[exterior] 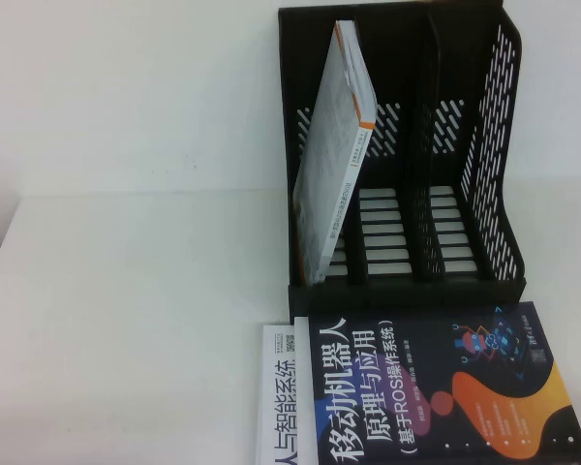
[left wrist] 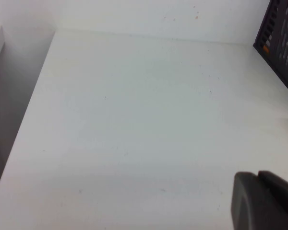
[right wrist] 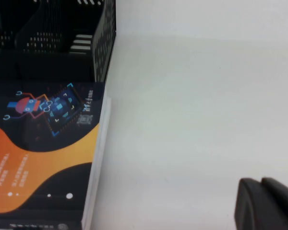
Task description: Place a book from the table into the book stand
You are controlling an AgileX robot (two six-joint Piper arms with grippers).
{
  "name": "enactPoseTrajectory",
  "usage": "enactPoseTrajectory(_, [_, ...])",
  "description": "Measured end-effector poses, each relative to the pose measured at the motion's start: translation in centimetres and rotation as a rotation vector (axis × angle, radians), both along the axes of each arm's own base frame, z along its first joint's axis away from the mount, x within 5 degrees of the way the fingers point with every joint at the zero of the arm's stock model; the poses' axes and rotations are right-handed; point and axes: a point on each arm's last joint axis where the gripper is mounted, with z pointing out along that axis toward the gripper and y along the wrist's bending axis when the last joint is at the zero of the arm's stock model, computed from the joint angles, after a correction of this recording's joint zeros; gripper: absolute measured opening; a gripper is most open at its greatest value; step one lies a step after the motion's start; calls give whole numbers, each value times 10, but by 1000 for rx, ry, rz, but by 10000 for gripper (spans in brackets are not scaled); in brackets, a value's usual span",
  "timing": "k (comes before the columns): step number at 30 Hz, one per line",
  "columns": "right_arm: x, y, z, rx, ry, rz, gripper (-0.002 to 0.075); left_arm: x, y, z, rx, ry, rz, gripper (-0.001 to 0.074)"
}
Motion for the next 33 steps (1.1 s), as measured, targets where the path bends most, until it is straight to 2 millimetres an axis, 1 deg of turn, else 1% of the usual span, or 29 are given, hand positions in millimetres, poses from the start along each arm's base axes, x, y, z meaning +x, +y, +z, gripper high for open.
enactPoseTrajectory(25, [0,0,0,0,0,0,-3,0,0,0,0,0,0,-4])
enactPoseTrajectory(33, [0,0,0,0,0,0,-3,0,0,0,64,-8,-18,-4])
